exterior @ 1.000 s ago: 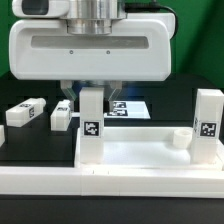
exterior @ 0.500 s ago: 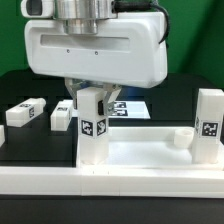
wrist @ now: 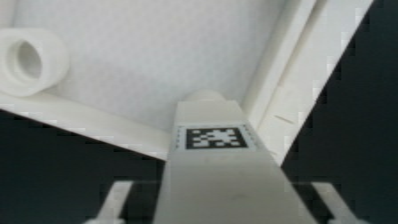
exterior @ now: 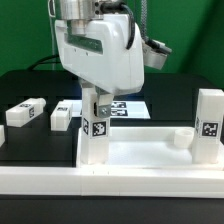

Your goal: Assemble desk

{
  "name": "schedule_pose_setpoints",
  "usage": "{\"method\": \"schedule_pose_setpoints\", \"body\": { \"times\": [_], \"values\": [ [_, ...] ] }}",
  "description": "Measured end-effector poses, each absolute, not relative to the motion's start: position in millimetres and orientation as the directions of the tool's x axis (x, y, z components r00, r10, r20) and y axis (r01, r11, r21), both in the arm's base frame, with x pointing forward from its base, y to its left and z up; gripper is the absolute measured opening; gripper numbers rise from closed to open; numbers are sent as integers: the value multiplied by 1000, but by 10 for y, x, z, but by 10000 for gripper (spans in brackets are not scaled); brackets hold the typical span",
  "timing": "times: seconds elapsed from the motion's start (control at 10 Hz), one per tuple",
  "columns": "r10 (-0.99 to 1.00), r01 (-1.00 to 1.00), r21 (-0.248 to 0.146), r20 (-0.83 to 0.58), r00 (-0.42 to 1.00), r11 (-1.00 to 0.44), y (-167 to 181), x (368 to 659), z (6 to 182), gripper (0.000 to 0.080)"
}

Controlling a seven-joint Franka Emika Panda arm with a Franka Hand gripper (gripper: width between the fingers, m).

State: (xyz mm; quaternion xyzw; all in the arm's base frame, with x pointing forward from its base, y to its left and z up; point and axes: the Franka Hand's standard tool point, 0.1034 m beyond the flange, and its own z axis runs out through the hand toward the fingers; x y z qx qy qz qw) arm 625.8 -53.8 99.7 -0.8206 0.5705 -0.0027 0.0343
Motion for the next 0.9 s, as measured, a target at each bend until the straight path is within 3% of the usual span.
{"method": "schedule_pose_setpoints", "body": {
  "times": [0.1,0.2,0.3,0.4,0.9],
  "values": [
    [-929,-929,-60,-34,368,-365,-535,6258,995,302],
    [-916,-916,-61,-32,400,-398,-535,6258,995,528],
    [-891,-891,-61,-27,453,-451,-537,6257,995,528],
    [-835,-834,-62,-19,550,-548,-533,6257,994,612],
    [-519,-518,-59,10,855,-853,-522,6254,979,649]
  ]
}}
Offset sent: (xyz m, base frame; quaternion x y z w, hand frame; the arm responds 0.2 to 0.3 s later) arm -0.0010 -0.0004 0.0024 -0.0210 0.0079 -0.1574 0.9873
